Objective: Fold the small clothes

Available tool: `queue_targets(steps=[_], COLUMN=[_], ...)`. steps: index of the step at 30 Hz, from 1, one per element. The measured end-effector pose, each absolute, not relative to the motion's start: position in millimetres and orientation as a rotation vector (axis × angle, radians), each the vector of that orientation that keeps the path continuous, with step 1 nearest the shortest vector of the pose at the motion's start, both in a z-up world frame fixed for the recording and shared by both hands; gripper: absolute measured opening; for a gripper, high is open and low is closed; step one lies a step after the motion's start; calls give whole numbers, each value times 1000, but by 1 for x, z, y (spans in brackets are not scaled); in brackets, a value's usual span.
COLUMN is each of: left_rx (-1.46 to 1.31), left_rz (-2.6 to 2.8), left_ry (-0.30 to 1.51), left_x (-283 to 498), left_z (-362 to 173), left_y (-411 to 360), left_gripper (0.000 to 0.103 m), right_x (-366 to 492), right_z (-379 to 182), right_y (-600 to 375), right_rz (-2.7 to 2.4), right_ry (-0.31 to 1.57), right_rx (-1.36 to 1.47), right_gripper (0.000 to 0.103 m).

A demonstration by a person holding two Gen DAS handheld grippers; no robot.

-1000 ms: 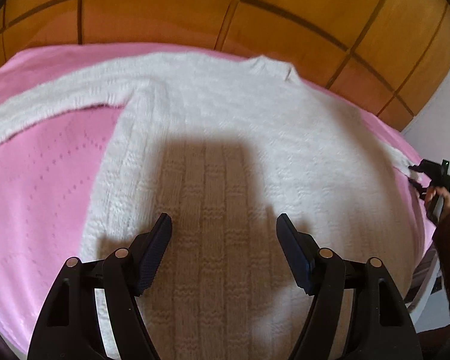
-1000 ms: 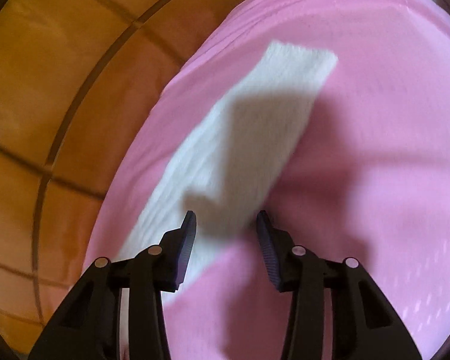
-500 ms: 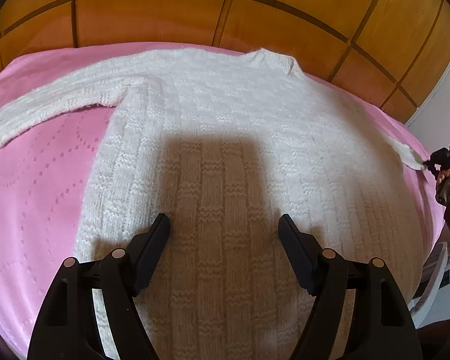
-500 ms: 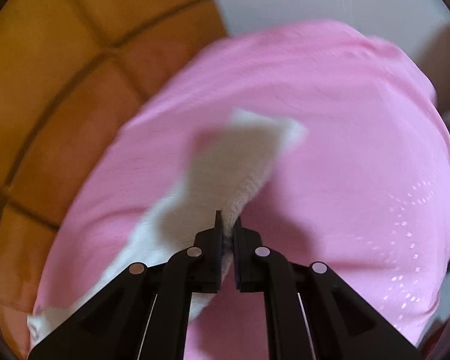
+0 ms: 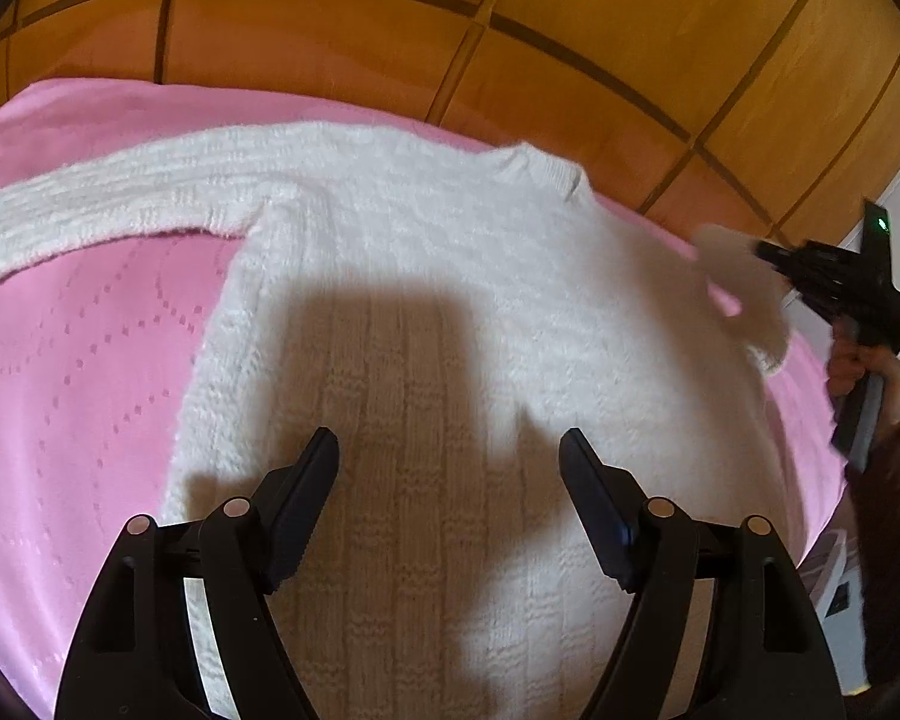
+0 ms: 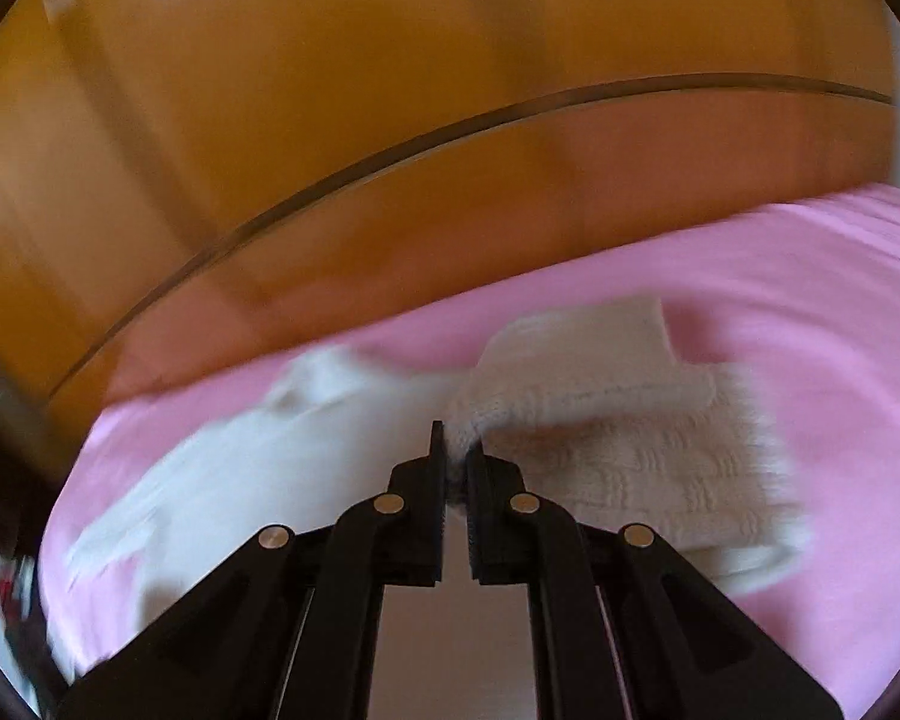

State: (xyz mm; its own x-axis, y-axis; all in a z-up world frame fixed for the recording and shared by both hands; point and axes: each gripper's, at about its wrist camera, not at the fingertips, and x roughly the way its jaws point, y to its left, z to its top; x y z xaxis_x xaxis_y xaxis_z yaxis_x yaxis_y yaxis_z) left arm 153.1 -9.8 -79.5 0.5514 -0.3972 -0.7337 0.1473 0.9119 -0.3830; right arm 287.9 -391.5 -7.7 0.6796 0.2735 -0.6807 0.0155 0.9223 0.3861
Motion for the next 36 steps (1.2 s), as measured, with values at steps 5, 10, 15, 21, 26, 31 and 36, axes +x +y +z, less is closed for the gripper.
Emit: queue_targets(steps=[5,10,15,21,26,31,36], left_rx=[-319,-325,-317,-387,-338,-292,-342], left_rz=[-332,-335,-358,-393,-328,-274,-254], left_ry=[912,889,873,922,1004,1085,1031], left_x=[158,166,181,216,253,285,295], left_z=[-71,-64,-59,-54,-57,-79,-82], left_y=[-1,2,-10,-50,-109,-153,-127], left_gripper=[75,75,75,75,84,76,14], right_x=[280,263,227,171,142,129,123], right_z=[-22,-33,-42,-70,-80,-79,-76], right_y=[-269,-261,-297,-335,-361,-384,-398], right_rz=[370,378,314,194,131,93,68], right_ry=[884,878,879,916,895,880,864], right_rx=[278,331,363,409,503,544,565], right_gripper=[27,64,68,70,76,80,80])
